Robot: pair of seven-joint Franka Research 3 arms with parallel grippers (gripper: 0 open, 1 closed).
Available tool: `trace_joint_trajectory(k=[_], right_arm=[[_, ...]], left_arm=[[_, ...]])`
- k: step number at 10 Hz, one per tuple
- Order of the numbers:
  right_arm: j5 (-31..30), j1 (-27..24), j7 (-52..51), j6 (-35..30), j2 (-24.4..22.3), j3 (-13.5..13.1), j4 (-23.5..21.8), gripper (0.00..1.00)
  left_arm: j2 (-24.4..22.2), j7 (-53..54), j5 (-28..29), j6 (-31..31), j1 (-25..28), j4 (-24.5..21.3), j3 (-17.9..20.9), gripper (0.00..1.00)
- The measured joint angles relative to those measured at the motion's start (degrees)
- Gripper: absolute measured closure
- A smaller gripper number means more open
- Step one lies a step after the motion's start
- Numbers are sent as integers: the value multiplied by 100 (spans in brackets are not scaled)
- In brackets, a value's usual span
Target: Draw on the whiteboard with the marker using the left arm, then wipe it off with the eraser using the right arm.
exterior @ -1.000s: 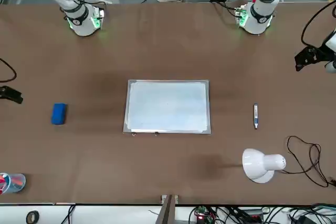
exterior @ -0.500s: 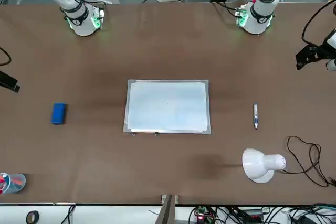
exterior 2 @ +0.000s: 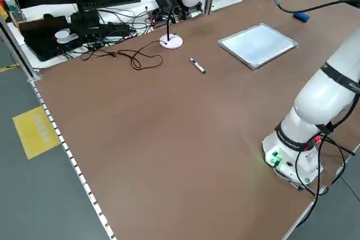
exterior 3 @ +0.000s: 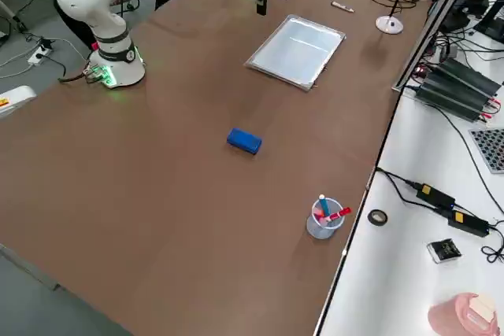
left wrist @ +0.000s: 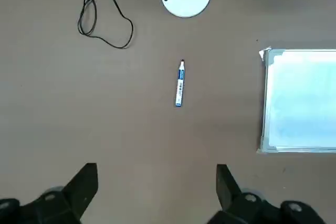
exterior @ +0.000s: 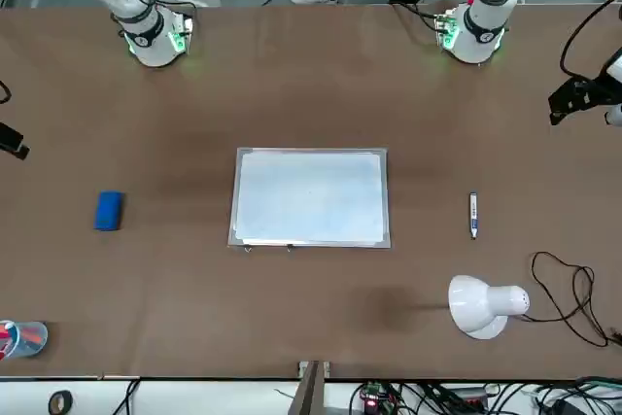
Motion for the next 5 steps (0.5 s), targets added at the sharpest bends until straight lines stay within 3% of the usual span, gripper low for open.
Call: trace_joint_trajectory(k=[5], right_arm=[[0,0,0,-131,-46,-2,-116,0]], left_arm=[[0,0,-12,1,2,31,0,0]])
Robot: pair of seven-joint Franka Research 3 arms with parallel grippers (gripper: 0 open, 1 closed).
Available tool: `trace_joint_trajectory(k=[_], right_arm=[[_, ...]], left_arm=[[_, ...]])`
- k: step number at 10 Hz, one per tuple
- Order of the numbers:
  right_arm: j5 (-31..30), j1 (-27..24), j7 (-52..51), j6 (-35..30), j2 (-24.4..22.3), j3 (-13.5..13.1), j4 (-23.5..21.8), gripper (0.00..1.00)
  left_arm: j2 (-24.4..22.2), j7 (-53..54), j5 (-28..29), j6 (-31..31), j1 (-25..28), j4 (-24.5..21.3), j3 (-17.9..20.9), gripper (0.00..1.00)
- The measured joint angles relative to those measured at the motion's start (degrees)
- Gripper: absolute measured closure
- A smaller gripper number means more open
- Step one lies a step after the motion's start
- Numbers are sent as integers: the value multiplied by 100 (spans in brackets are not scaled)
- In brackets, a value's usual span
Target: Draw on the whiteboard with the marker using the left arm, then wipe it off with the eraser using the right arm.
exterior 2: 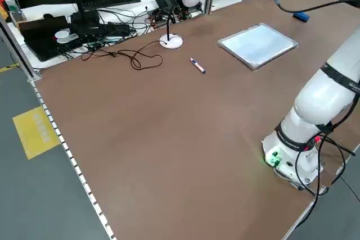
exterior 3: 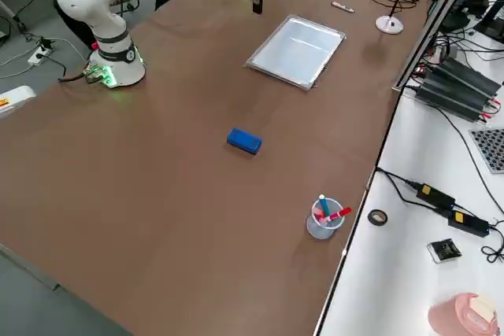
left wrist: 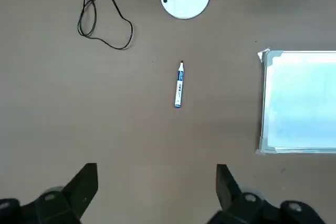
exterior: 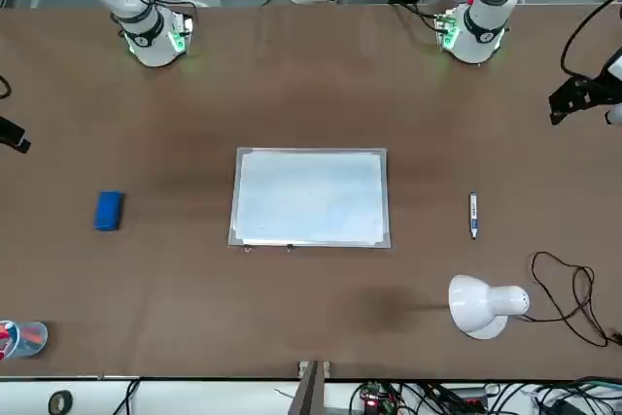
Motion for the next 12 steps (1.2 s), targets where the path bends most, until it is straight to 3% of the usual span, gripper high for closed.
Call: trace_joint_trajectory(k=[12], right_arm=[[1,57,-147,-6,-144,24,-289,0]], left_arm=[[2,-19,-46,-2,1,6,0,0]])
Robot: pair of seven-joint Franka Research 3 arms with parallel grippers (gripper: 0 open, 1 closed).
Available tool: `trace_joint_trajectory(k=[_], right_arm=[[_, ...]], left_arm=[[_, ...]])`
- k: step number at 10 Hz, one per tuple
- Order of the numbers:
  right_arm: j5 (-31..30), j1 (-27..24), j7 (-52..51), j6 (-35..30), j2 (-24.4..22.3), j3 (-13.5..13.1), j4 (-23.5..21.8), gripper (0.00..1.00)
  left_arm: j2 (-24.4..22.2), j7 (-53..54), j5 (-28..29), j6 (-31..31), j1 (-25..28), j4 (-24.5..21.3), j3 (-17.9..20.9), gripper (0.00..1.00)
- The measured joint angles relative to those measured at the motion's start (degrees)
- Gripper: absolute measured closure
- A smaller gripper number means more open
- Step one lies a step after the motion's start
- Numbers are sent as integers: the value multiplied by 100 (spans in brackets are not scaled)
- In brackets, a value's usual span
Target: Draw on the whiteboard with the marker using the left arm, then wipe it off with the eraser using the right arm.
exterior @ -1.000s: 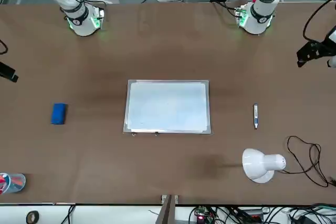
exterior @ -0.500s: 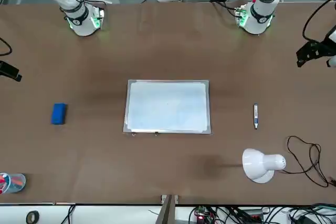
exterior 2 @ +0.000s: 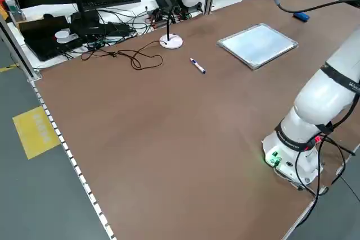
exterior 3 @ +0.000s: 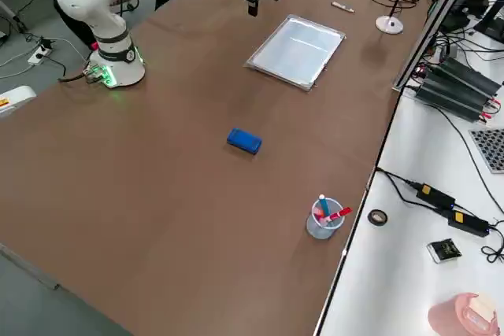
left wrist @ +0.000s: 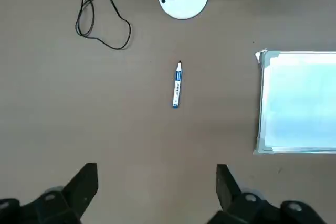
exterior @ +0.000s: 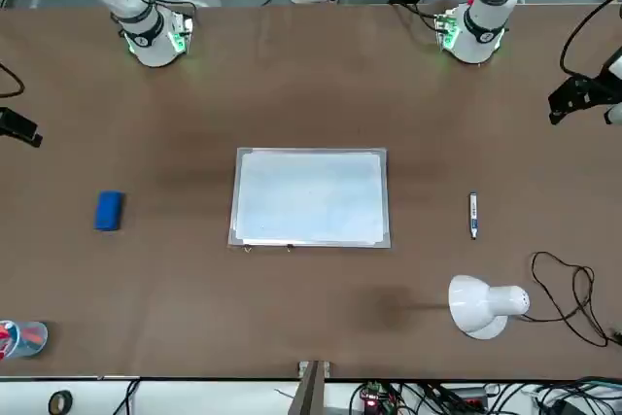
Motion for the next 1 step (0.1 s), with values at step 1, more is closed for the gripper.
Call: trace_joint_trajectory(k=[1], right_arm=[[0,0,-3,0,0,0,-4,0]], left_arm=[[0,0,0,0,0,0,0,0]])
